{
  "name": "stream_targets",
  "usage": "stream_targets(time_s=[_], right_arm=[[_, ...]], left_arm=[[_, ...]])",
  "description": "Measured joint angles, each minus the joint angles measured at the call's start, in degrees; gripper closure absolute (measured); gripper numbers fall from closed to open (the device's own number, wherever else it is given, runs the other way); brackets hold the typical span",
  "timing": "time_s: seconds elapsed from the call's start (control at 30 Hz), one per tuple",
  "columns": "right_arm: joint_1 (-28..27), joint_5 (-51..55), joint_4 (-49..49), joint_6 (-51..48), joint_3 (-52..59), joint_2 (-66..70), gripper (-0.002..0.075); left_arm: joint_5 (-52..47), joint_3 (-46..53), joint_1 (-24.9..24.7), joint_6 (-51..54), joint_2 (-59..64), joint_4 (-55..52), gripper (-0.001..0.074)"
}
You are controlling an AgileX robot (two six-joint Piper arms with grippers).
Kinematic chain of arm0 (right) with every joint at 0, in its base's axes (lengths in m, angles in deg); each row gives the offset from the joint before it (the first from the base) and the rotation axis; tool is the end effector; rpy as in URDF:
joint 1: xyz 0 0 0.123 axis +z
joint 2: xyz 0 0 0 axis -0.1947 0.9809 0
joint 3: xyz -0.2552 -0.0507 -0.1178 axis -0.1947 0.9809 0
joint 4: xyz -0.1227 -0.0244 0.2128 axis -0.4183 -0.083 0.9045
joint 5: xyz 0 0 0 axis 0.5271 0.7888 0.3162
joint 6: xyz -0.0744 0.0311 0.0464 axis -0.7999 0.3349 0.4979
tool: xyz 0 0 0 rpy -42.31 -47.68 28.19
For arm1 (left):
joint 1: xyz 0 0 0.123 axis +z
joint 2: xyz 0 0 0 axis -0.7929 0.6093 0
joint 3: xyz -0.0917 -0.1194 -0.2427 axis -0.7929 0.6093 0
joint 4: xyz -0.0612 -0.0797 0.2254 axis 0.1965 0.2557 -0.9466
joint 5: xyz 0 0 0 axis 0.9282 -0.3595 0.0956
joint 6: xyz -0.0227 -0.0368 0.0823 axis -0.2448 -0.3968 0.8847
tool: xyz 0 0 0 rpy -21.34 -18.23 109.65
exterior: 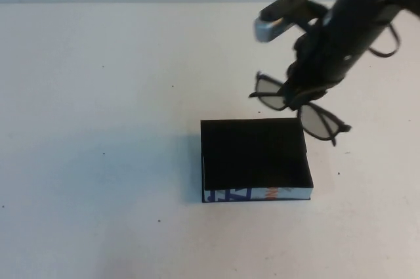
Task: Take glasses out of glasses case
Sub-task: Pick up the glasses from the glasses case, then place the glasses on the table
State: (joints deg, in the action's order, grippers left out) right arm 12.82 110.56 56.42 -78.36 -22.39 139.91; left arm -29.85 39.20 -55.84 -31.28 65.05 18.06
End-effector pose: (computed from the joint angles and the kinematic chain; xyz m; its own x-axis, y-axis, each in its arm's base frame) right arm 0.3585 0.1741 0.3057 -0.6322 -0.6968 -0.3387 -0.7415 0.6709 0.0036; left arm 0.0488 -0.0035 0.1733 -0.2705 0.0854 -0.9589 0.0828 0.9944 0.0653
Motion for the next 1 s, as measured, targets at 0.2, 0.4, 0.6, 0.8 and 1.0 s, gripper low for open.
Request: stream_targets(time_s=[0.2, 0.4, 0.6, 0.8, 1.0], right_arm=[[-11.16, 0.08, 6.51, 9.07, 14.34, -12.09, 0.0711], [-18.29, -2.73, 8.34, 10.0, 32.89, -19.5, 0.0711], [-18.93, -17.59, 9.86, 11.4, 44.55, -20.62, 0.0711], [-18.93, -27.49, 11.49, 11.61, 47.58, -20.62, 0.0711], [-18.93, -30.7, 11.9, 11.61, 47.84, -17.89, 0.0711]], left_arm=[[0.0, 0.0, 0.0, 0.0, 0.0, 0.0, 0.0739], [0.0, 0.0, 0.0, 0.0, 0.0, 0.0, 0.0739], [0.0, 0.0, 0.0, 0.0, 0.0, 0.0, 0.0739], [0.0, 0.0, 0.0, 0.0, 0.0, 0.0, 0.0739], [0.0, 0.0, 0.0, 0.0, 0.0, 0.0, 0.0739]])
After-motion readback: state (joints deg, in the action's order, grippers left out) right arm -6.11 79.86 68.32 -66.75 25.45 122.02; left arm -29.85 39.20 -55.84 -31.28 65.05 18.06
